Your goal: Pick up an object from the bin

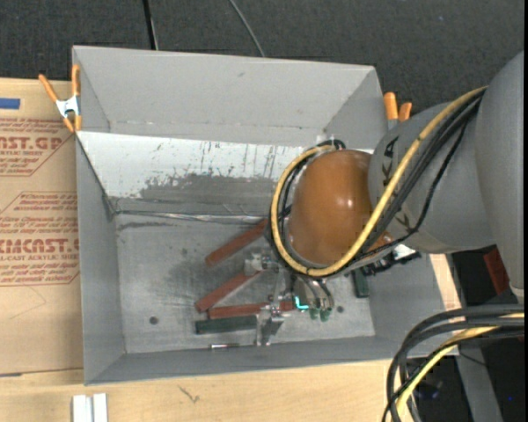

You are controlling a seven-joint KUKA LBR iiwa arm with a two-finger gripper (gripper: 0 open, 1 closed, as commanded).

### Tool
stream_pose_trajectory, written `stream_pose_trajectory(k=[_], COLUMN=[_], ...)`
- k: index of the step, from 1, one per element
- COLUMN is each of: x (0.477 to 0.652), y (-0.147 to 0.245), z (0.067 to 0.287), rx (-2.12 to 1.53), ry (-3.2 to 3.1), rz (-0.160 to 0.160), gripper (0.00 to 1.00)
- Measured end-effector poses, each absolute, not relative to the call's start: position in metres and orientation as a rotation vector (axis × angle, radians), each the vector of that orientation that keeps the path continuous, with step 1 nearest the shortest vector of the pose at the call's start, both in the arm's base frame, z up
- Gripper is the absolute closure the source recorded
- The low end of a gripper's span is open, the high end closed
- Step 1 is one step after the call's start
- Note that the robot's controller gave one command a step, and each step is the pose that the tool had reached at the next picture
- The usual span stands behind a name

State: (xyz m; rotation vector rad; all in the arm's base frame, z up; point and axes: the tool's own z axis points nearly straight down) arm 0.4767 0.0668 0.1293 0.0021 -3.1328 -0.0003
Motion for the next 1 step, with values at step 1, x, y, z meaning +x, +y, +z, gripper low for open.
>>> stream_pose_trajectory(k=[1], x=[0.4789], y=[0.0666], z=[0.1330], rx=[0.000], ry=[-3.140], rz=[-0.001], gripper=[0.00])
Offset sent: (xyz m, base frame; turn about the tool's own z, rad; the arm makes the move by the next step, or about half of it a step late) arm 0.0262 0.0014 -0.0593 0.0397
